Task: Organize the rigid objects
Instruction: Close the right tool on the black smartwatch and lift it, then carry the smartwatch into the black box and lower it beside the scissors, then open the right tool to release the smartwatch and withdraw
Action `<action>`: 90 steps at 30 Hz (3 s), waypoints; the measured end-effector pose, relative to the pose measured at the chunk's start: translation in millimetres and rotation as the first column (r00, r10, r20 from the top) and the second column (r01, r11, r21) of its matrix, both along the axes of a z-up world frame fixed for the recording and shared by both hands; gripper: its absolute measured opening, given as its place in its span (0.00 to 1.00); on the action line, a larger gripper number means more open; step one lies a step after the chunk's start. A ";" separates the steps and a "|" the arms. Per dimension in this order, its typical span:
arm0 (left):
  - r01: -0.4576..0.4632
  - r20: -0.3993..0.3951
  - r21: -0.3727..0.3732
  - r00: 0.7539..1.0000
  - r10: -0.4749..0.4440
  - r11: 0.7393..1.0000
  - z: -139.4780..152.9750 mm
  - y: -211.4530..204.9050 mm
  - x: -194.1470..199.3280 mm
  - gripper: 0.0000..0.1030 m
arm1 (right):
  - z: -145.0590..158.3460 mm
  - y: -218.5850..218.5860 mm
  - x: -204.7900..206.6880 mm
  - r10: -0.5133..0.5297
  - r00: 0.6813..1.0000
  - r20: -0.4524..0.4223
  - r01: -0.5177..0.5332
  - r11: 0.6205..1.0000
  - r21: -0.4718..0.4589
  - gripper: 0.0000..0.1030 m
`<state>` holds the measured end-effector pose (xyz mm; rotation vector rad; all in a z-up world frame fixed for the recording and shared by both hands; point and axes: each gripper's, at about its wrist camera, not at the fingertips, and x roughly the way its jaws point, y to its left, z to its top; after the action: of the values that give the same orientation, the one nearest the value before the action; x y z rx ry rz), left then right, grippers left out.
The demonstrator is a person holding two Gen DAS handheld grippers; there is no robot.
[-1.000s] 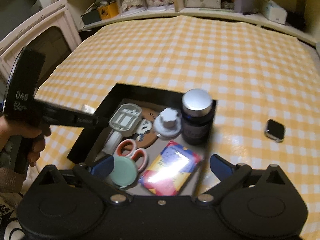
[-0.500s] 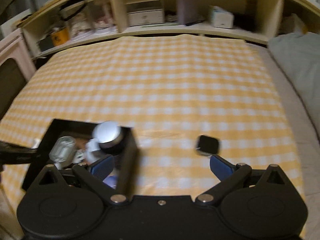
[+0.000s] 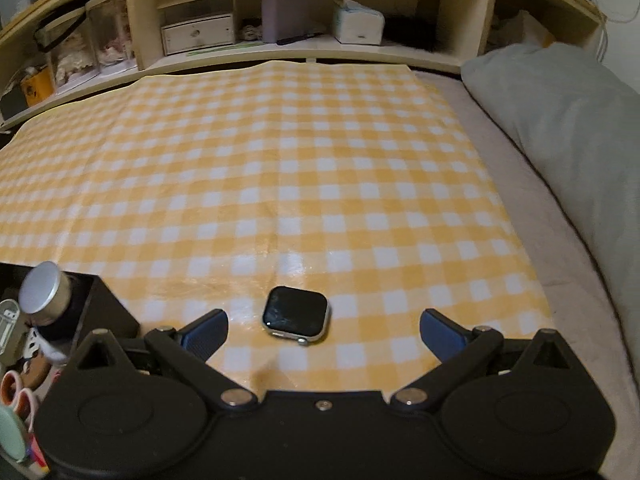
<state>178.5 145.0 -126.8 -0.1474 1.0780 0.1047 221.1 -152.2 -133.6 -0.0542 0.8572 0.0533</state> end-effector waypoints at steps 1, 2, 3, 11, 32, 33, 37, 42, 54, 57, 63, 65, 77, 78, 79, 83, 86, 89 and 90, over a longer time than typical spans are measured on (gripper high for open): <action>0.000 0.000 0.000 1.000 0.000 1.000 -0.1 0.0 0.2 0.07 | -4.5 -2.0 1.8 -0.003 1.000 -0.006 0.003 1.000 0.003 1.00; 0.000 0.000 0.000 1.000 0.000 1.000 0.1 0.0 0.0 0.07 | -7.9 -2.6 3.3 -0.011 1.000 -0.011 0.011 1.000 -0.002 1.00; 0.000 0.000 -0.001 1.000 0.000 1.000 0.0 0.0 0.1 0.07 | -12.0 -3.5 5.2 -0.018 1.000 -0.014 0.018 1.000 -0.008 1.00; 0.000 0.000 -0.001 1.000 0.000 1.000 -0.6 -0.2 -0.2 0.07 | -34.6 2.3 16.9 0.008 1.000 0.005 -0.008 0.999 -0.041 0.99; 0.000 -0.001 0.000 1.000 0.000 1.000 0.2 -0.1 0.6 0.07 | -38.1 37.7 33.4 0.091 0.996 -0.008 -0.091 0.996 -0.025 0.47; 0.001 -0.001 0.000 1.000 -0.001 1.000 -0.2 -0.2 1.1 0.07 | -37.7 38.2 32.7 0.097 0.995 -0.009 -0.098 0.995 -0.028 0.47; 0.000 -0.001 -0.001 1.000 0.000 1.000 -0.9 -0.2 0.5 0.07 | -36.6 37.6 28.6 0.114 0.993 -0.018 -0.115 0.993 -0.040 0.46; 0.001 -0.001 0.000 1.000 -0.001 1.000 -1.4 0.1 0.8 0.07 | -32.5 37.4 18.9 0.130 0.991 -0.032 -0.132 0.990 -0.048 0.46; 0.001 -0.002 0.000 1.000 -0.001 1.000 -0.6 0.4 0.9 0.07 | -2.7 40.2 -9.2 0.180 0.983 -0.035 -0.180 0.984 0.000 0.46; 0.001 -0.002 0.000 1.000 -0.001 1.000 -0.5 0.5 1.0 0.07 | 10.0 46.4 -17.2 0.207 0.978 -0.034 -0.206 0.978 0.031 0.46; 0.001 -0.002 0.000 1.000 -0.001 1.000 -0.4 0.5 1.1 0.07 | 33.4 72.8 -44.9 0.318 0.948 -0.016 -0.315 0.944 0.100 0.46; 0.001 -0.002 0.001 1.000 -0.001 1.000 -1.1 0.1 -1.0 0.07 | 37.6 83.2 -53.6 0.358 0.934 -0.016 -0.353 0.926 0.131 0.46; 0.000 -0.002 0.000 1.000 0.000 1.000 -0.9 0.0 -0.7 0.07 | 25.1 143.1 -60.4 0.457 0.889 -0.036 -0.442 0.875 0.198 0.46; 0.000 -0.002 0.000 1.000 0.000 1.000 -0.9 0.0 -0.6 0.07 | 22.1 147.7 -57.9 0.455 0.890 -0.036 -0.440 0.875 0.201 0.46; 0.000 -0.002 0.000 1.000 0.000 1.000 -0.9 -0.1 -0.7 0.07 | 19.4 152.1 -55.3 0.454 0.890 -0.030 -0.439 0.874 0.208 0.46; 0.000 -0.002 0.000 1.000 0.000 1.000 -1.0 -0.2 -0.5 0.07 | 11.0 162.9 -51.7 0.447 0.894 0.006 -0.435 0.866 0.246 0.49; 0.000 -0.003 0.000 1.000 0.000 1.000 -0.8 -0.2 -0.3 0.07 | 6.9 168.9 -52.4 0.469 0.883 -0.026 -0.452 0.864 0.220 0.59; 0.000 -0.002 0.001 1.000 0.000 1.000 -0.7 -0.3 -0.5 0.07 | 5.1 168.6 -53.7 0.486 0.872 -0.056 -0.466 0.861 0.202 0.57; 0.000 -0.002 0.001 1.000 0.000 1.000 -0.6 -0.3 -0.4 0.07 | 4.4 167.9 -54.0 0.486 0.872 -0.063 -0.466 0.862 0.201 0.56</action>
<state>178.1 144.7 -127.5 -0.1467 1.0802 0.1051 167.1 15.8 -129.3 -0.0943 0.9318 0.6072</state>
